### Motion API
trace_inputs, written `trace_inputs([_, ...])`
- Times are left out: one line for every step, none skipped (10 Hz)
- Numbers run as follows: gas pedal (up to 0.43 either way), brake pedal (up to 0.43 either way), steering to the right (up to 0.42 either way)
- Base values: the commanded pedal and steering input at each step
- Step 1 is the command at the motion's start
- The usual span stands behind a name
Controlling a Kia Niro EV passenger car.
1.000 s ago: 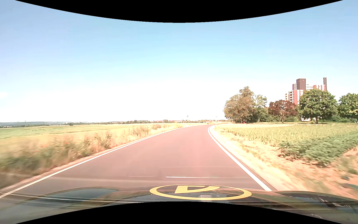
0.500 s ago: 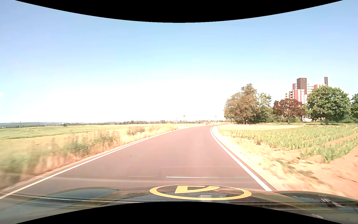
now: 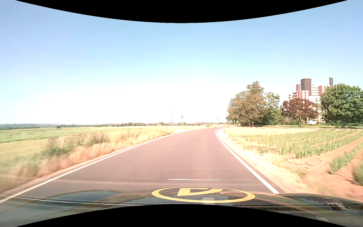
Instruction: Follow the waypoints while adhering to traffic rules and regulations
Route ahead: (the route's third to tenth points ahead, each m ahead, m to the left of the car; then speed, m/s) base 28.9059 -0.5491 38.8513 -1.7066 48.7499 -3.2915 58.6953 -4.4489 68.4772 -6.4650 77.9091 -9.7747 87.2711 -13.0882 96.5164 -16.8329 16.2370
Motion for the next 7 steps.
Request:
trace_inputs([0.15,0.0,0.015])
trace_inputs([0.15,0.0,0.015])
trace_inputs([0.15,0.0,0.015])
trace_inputs([0.15,0.0,0.015])
trace_inputs([0.15,0.0,0.021])
trace_inputs([0.15,0.0,0.028])
trace_inputs([0.098,0.0,0.03])
